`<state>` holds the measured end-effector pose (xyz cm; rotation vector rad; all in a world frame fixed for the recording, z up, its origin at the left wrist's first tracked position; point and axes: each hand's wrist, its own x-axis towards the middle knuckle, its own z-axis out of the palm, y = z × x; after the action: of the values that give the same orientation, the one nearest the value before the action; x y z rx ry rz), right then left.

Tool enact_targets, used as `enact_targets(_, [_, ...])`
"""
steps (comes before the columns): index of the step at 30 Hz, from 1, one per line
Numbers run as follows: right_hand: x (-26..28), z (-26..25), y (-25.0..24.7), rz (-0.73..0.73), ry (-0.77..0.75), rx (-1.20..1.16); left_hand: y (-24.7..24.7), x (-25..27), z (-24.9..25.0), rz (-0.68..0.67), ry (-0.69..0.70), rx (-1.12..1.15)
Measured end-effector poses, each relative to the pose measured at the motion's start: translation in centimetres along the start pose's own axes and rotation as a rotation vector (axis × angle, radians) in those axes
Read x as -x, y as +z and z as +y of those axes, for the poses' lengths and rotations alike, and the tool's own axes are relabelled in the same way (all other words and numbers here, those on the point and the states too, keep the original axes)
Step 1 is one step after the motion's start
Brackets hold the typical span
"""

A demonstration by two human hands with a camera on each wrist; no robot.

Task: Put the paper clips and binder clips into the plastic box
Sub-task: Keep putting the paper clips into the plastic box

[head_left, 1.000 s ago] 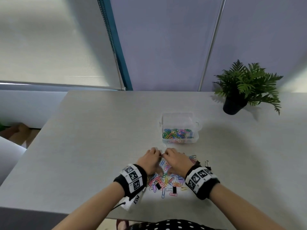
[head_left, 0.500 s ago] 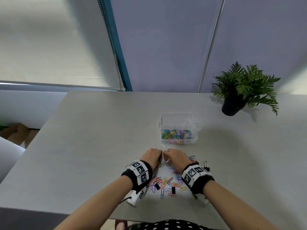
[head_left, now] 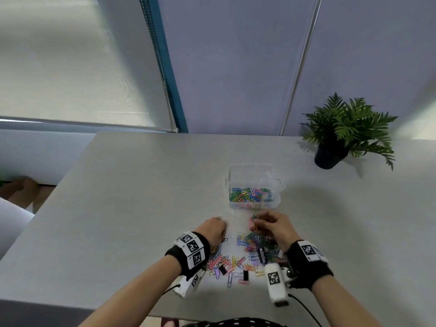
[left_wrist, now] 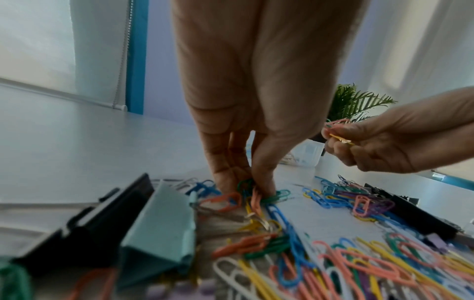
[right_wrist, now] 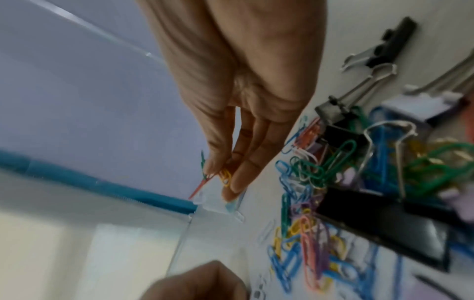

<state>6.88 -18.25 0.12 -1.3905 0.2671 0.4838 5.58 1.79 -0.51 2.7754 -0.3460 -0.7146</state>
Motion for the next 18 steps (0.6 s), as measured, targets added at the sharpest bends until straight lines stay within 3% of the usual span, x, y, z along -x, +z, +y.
enact_targets(5, [-0.9, -1.8, -0.9, 0.021, -0.044, -0.125, -1.2, 0.0, -1.2, -0.048, -0.035, 0.185])
enact_targets(8, [-1.9, -4.0, -1.1, 0.022, -0.136, -0.151, -3.2, -0.4, -2.0, -0.057, -0.068, 0.436])
enact_targets(12, [-3.9, -5.7, -1.1, 0.113, -0.223, -0.077, -6.3, -1.2, -2.1, -0.009, -0.001, 0.816])
enact_targets(14, [-5.0, -5.3, -1.3, 0.155, -0.232, -0.001, -7.5, -2.2, -2.0, 0.032, 0.027, 0.856])
enact_targets(18, [-5.3, -4.3, -1.4, 0.164, -0.203, 0.443, -9.0, -4.3, -1.0, 0.12, 0.006, 0.773])
